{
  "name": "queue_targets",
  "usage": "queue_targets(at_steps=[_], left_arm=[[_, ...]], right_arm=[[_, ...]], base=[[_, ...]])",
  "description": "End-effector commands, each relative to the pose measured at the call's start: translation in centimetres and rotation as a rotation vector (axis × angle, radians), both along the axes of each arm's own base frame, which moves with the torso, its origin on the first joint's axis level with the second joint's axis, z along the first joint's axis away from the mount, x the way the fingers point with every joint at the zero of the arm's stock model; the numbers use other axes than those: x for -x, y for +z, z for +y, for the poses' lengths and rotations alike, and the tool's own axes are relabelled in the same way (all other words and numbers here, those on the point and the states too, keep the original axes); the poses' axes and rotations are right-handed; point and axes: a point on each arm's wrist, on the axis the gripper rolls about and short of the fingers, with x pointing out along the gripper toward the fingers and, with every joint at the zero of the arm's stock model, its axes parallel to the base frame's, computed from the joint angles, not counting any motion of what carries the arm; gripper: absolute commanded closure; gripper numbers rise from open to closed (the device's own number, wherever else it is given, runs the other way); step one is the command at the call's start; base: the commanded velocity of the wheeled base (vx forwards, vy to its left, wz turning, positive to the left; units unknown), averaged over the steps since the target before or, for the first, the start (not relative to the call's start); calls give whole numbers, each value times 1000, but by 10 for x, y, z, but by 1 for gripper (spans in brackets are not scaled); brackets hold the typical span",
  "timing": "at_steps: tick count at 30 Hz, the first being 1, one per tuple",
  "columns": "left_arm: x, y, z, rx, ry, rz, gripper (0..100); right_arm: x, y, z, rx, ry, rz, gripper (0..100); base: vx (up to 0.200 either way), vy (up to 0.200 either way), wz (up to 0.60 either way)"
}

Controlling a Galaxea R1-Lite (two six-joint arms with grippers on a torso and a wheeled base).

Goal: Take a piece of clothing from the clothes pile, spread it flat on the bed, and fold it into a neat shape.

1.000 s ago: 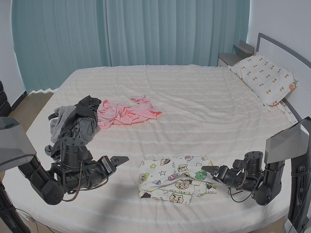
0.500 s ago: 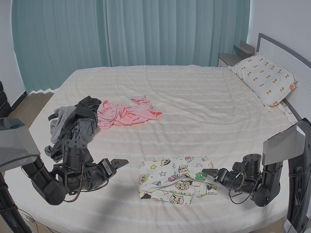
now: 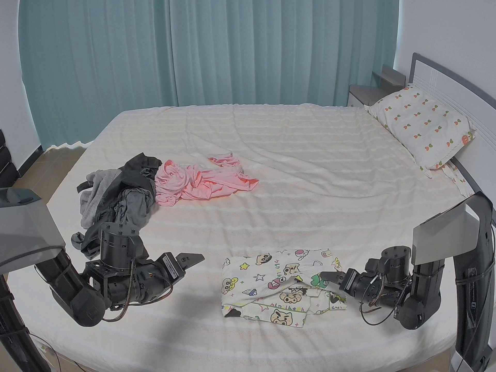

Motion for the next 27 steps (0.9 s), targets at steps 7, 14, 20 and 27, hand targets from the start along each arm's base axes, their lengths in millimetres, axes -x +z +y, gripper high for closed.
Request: queue_targets(at_steps=[7, 14, 20, 27], left_arm=[[0, -2, 0, -5, 6, 7, 0], [0, -2, 1, -5, 8, 7, 0], [-1, -2, 2, -6, 12, 6, 0], [-1, -2, 2, -6, 12, 6, 0]], right_arm=[[11, 15, -7, -5, -8, -7, 100], [30, 24, -13, -14, 23, 34, 100], [41, 24, -19, -13, 34, 74, 100], [42, 17, -31, 21, 19, 92, 100]], base=[[0, 0, 0], [0, 0, 0], [0, 0, 0], [0, 0, 0]])
